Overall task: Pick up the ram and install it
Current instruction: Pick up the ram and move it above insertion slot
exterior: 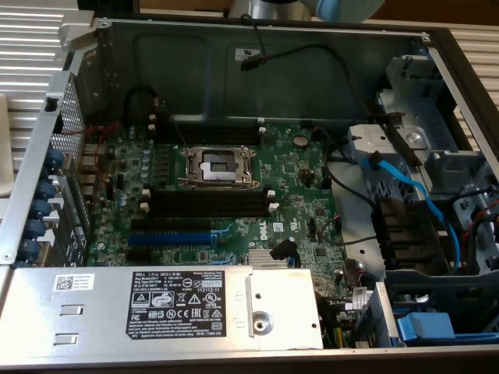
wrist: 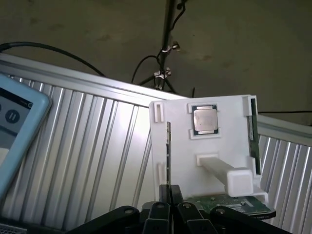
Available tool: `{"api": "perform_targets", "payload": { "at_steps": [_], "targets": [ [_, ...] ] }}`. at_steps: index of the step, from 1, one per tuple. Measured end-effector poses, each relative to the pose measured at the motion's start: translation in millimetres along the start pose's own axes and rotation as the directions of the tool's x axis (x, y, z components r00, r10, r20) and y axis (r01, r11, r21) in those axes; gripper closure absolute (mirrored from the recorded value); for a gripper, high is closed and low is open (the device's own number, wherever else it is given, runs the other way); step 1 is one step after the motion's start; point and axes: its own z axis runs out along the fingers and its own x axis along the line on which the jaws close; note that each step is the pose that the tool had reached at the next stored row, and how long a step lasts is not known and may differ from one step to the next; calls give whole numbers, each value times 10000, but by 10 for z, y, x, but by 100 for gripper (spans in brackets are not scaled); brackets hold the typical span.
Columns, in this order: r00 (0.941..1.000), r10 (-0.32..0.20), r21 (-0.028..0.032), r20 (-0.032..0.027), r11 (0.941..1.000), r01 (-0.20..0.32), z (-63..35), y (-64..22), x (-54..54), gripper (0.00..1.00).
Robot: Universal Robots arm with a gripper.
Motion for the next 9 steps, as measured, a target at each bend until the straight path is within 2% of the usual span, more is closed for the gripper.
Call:
{"api": "perform_targets", "payload": {
  "at_steps": [5,9],
  "targets": [
    [10000,1,-165,36,9999,0,-36,-153,34,88],
    [10000,20,-168,34,9999,-20,-36,-180,39,88]
  ]
}}
